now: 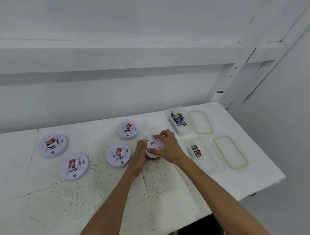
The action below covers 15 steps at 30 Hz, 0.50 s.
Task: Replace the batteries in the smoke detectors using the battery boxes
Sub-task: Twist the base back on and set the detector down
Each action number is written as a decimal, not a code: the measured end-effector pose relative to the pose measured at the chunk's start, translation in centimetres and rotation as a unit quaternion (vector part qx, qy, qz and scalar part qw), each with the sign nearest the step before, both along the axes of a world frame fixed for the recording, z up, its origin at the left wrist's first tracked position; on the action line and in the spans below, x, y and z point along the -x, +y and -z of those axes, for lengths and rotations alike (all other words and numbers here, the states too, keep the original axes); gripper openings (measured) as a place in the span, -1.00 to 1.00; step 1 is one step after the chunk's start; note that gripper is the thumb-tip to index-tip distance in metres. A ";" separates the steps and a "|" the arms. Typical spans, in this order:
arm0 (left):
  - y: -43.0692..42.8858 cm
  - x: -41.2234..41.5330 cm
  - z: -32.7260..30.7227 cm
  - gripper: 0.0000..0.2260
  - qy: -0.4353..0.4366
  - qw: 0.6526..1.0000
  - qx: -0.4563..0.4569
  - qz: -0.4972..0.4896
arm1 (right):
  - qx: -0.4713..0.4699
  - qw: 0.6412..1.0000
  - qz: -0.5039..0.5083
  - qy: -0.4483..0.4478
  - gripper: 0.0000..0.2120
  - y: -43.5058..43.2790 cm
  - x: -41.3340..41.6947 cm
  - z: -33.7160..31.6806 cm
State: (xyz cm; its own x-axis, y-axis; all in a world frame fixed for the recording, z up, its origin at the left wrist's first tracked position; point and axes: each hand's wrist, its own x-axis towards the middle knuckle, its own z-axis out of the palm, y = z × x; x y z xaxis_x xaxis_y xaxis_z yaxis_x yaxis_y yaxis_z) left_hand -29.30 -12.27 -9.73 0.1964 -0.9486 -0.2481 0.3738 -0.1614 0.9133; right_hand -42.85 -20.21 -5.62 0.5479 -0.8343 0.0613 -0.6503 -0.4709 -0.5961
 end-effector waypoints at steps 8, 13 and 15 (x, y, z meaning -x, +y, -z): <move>0.0 -0.2 0.0 -0.46 -0.001 0.999 -0.038 0.007 | -0.031 0.999 -0.031 -0.013 -0.40 -0.3 0.3 0.0; 0.1 -0.1 -0.2 -0.55 -0.042 0.999 -0.018 -0.008 | -0.051 0.998 -0.036 -0.026 -0.38 -0.3 0.5 -0.5; 0.1 -0.1 -0.2 -0.60 -0.032 0.999 -0.022 -0.013 | -0.058 0.996 -0.057 -0.019 -0.35 -0.5 1.4 -0.7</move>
State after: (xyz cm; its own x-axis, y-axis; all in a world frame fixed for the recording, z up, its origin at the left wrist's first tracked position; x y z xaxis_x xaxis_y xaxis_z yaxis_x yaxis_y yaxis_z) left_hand -29.16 -12.14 -9.55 0.2379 -0.9314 -0.2757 0.3202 -0.1928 0.9275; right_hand -44.26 -20.74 -4.87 0.6391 -0.7690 -0.0085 -0.5715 -0.4675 -0.6744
